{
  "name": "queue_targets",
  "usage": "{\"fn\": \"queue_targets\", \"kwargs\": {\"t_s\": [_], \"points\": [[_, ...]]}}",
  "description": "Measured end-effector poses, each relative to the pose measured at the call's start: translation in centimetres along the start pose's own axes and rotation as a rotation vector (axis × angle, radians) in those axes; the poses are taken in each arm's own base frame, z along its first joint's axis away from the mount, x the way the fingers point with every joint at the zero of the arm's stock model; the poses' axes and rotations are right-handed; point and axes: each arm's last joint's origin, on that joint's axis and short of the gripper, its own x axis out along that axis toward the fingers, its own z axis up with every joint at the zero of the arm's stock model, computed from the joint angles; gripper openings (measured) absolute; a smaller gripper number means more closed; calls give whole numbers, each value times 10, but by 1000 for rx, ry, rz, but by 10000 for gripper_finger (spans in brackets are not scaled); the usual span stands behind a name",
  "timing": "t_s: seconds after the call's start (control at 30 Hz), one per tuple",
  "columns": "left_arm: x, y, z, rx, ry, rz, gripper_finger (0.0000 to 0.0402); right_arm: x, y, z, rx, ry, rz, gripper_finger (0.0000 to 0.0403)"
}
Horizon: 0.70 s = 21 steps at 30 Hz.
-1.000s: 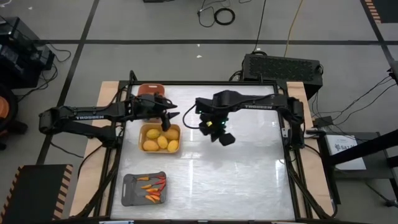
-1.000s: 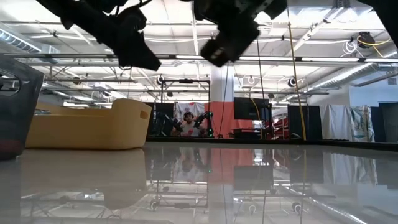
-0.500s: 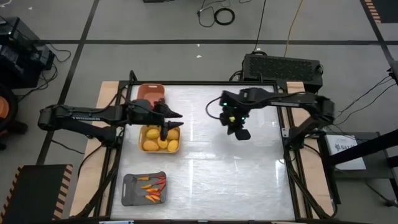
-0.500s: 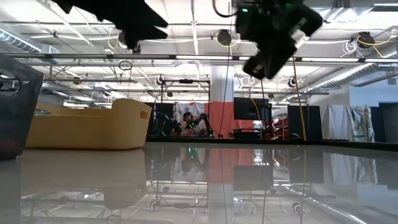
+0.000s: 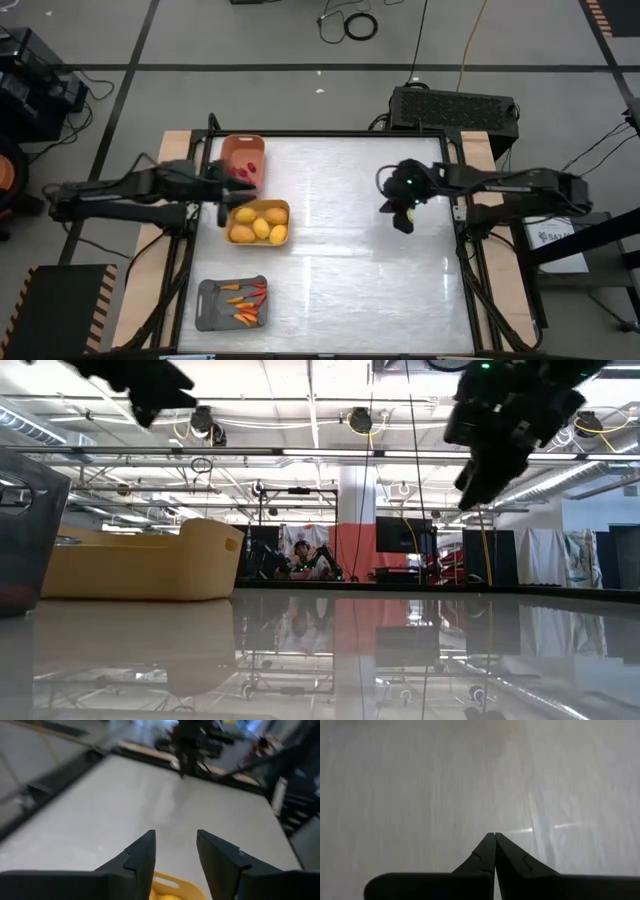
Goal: Sort produce into baskets
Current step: Return to Home Position
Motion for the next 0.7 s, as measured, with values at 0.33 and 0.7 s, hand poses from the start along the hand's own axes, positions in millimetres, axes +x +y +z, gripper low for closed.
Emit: {"fn": "queue_targets", "kwargs": {"t_s": [0.33,0.7], "points": [[-31,14,-48,-44,-171,67,87,5,-3,-42,64,-236,15,0],[-10,25,-94,-142,-225,78,16,10,-6,-80,141,-245,7,0]]}}
